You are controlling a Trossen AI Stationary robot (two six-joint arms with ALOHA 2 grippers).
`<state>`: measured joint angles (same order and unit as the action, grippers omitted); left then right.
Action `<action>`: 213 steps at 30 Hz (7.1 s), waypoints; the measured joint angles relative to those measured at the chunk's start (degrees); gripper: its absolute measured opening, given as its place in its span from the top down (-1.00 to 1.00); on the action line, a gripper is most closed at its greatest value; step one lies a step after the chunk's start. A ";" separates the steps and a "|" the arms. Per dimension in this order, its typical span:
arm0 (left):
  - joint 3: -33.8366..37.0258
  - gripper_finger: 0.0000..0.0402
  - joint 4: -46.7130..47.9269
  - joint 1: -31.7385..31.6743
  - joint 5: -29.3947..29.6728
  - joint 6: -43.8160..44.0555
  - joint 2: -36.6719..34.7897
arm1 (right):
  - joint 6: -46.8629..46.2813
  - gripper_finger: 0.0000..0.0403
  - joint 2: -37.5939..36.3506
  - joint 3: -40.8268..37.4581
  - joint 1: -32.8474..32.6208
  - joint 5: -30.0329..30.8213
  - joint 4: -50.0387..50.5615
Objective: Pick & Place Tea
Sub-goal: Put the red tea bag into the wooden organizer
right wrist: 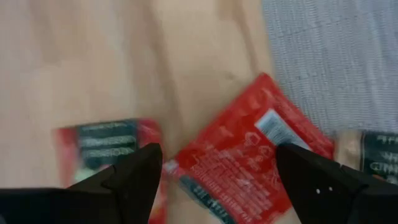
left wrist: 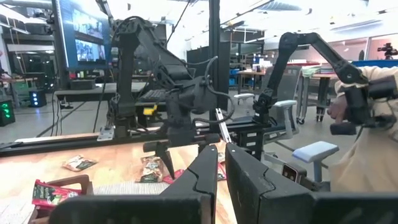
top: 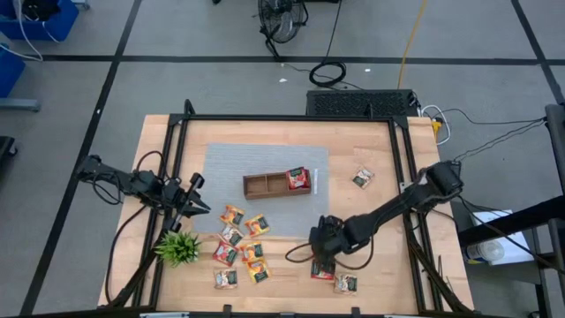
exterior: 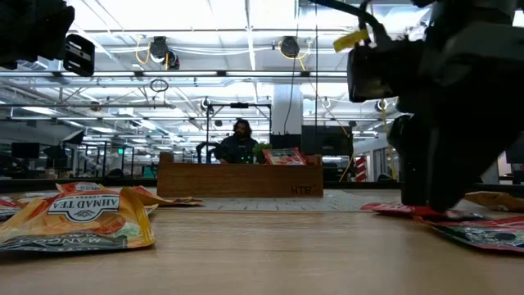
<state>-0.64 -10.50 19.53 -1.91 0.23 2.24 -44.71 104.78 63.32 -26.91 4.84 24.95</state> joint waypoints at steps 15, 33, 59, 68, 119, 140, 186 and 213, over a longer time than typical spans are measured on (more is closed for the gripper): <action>0.00 0.83 -0.06 0.02 0.00 0.00 -0.02 | -15.80 -0.30 7.51 0.49 0.34 -2.78 11.11; 0.00 0.83 -0.04 0.00 0.00 0.00 -0.02 | -12.87 0.82 7.46 0.33 0.76 -3.84 12.05; 0.00 0.83 -0.06 0.02 0.00 0.00 -0.02 | 26.20 0.98 -13.89 -5.15 2.15 10.98 -17.37; 0.00 0.83 -0.04 0.01 0.00 0.00 -0.02 | 31.77 0.98 -13.92 -25.47 18.00 -9.74 -58.05; 0.00 0.83 -0.03 0.02 0.00 0.00 0.00 | 56.35 0.92 -13.69 -17.95 32.88 6.34 -43.45; 0.00 0.83 -0.03 0.01 0.00 0.00 -0.02 | 49.47 0.53 -13.67 -17.98 32.04 11.39 -42.23; -0.02 0.83 -0.08 0.01 -0.02 0.00 0.00 | 43.37 -0.07 5.30 12.82 34.53 -7.89 -8.25; -0.02 0.83 -0.02 0.00 0.00 0.00 0.00 | 64.86 -0.05 4.64 12.79 34.55 -7.78 -11.41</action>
<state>-0.67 -10.52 19.53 -1.91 0.23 2.24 20.15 109.43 76.11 7.64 -2.94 13.53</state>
